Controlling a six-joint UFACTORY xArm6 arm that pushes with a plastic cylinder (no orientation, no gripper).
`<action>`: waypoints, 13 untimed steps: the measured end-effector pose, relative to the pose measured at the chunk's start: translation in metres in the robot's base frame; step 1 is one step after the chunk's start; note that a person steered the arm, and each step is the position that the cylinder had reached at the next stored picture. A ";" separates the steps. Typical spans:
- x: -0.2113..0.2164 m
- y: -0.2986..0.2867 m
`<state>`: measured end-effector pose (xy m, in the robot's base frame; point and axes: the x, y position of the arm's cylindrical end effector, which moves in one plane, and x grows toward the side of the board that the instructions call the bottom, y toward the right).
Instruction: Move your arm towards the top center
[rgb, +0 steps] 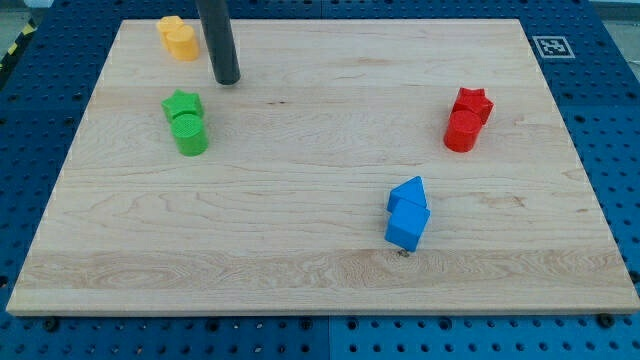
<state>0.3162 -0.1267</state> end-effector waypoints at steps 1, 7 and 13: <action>0.000 0.001; -0.003 0.023; -0.013 0.030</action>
<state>0.3030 -0.0963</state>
